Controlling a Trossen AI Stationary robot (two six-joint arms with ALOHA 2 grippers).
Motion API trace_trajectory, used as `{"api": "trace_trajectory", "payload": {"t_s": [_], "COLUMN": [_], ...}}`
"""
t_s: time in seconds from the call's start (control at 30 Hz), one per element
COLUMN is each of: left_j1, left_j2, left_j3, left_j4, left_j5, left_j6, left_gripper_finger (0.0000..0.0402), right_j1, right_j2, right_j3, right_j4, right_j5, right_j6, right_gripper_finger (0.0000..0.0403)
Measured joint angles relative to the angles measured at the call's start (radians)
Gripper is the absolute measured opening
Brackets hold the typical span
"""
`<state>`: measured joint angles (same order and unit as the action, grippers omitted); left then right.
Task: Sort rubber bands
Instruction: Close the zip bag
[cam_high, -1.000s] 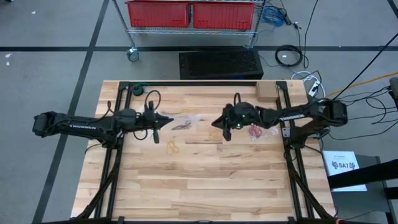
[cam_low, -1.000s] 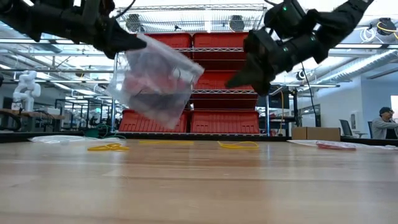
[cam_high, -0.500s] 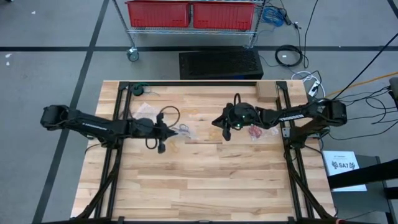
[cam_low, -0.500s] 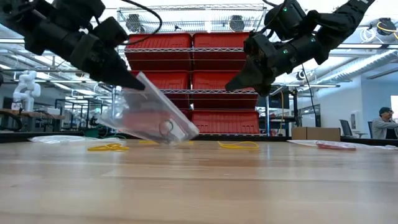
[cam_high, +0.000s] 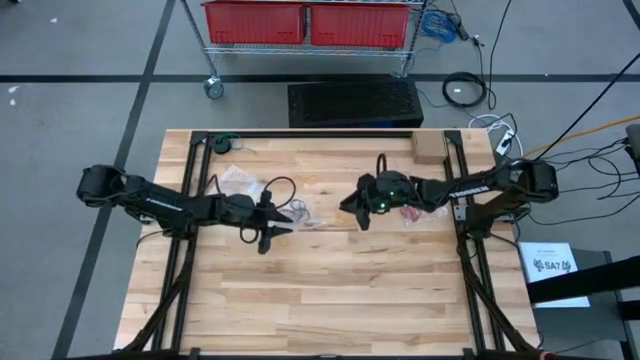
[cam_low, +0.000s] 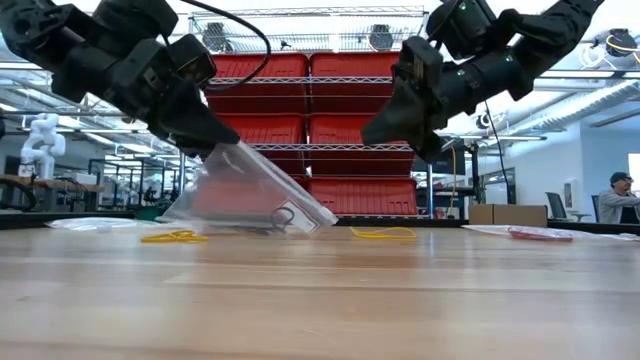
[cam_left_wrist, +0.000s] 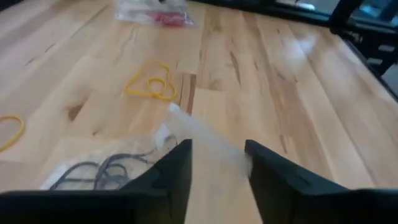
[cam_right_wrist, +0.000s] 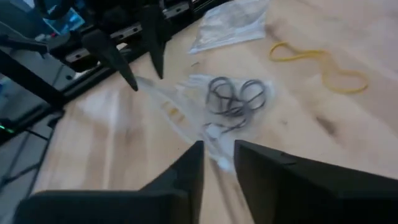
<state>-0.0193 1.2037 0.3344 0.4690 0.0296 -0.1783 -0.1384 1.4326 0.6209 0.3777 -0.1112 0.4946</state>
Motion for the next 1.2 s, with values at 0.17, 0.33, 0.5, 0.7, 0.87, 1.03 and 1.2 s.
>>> {"api": "trace_trajectory", "payload": {"t_s": [0.17,0.33,0.5,0.7,0.87,1.03,1.2], "left_j1": [0.006,0.023,0.045,0.093,0.129,0.143,0.151], "left_j2": [0.0,0.0,0.0,0.0,0.0,0.0,0.0], "left_j3": [0.011,0.015,0.015,0.016,0.016,0.016,0.016], "left_j4": [0.014,0.016,0.02,0.006,-0.019,-0.026,-0.056], "left_j5": [-0.005,-0.008,-0.01,-0.018,-0.005,0.019,0.019], "left_j6": [-0.012,-0.018,-0.021,-0.106,-0.156,-0.156,-0.155], "left_gripper_finger": [0.0191,0.0197,0.0198,0.0198,0.0198,0.0198,0.0198], "right_j1": [0.051,0.132,0.167,0.127,0.122,0.113,0.113], "right_j2": [0.007,0.072,0.171,0.317,0.425,0.473,0.459], "right_j3": [0.0,0.001,0.023,0.14,0.222,0.256,0.254], "right_j4": [-0.002,0.001,-0.003,-0.013,-0.039,-0.074,-0.09], "right_j5": [0.005,0.092,0.166,0.061,0.028,0.032,0.039], "right_j6": [0.09,-0.034,-0.088,0.234,0.364,0.45,0.474], "right_gripper_finger": [0.0148,0.0182,0.0172,0.0149,0.0147,0.0146,0.0146]}}
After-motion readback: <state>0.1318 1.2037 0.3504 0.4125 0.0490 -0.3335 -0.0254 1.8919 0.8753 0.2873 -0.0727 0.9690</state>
